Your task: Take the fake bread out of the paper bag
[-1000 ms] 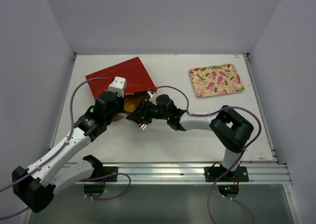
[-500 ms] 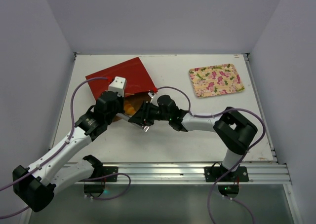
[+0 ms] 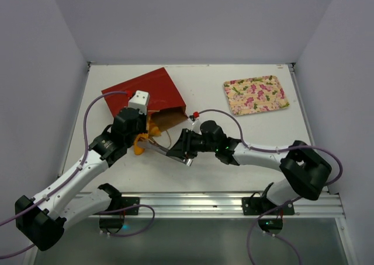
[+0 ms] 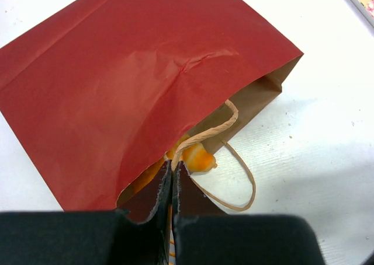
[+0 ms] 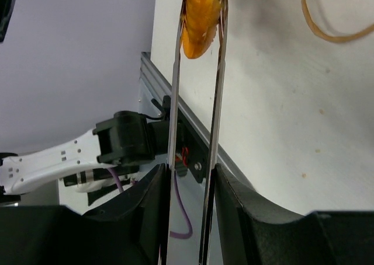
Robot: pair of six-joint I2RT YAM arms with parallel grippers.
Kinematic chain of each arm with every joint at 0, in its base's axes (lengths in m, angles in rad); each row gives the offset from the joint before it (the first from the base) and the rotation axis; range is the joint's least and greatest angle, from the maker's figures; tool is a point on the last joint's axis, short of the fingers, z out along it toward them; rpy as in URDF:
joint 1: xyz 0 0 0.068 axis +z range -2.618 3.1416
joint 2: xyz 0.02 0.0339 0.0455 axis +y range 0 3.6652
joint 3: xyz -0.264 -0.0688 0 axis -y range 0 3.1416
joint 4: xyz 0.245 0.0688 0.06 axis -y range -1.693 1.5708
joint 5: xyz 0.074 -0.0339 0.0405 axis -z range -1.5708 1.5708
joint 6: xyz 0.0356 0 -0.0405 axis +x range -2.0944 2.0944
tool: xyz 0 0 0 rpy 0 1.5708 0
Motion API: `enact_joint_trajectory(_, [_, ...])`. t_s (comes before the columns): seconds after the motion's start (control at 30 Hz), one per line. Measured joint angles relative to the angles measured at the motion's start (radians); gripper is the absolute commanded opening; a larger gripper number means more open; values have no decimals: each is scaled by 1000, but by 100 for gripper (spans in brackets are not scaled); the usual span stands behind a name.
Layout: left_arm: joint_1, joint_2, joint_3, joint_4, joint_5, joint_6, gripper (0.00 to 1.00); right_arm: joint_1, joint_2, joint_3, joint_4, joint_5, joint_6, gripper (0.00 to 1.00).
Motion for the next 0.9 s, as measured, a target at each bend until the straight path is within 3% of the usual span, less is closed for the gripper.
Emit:
enact_joint_trajectory(0.23, [0, -5, 0, 0, 0, -5, 0, 0, -234, -114, -137, 10, -53, 31])
enact_joint_trajectory(0.5, [2, -12, 0, 0, 0, -9, 0, 1, -514, -133, -443, 109, -128, 29])
enact_joint_trajectory(0.9, [2, -15, 0, 0, 0, -12, 0, 1, -784, -131, -903, 273, -210, 30])
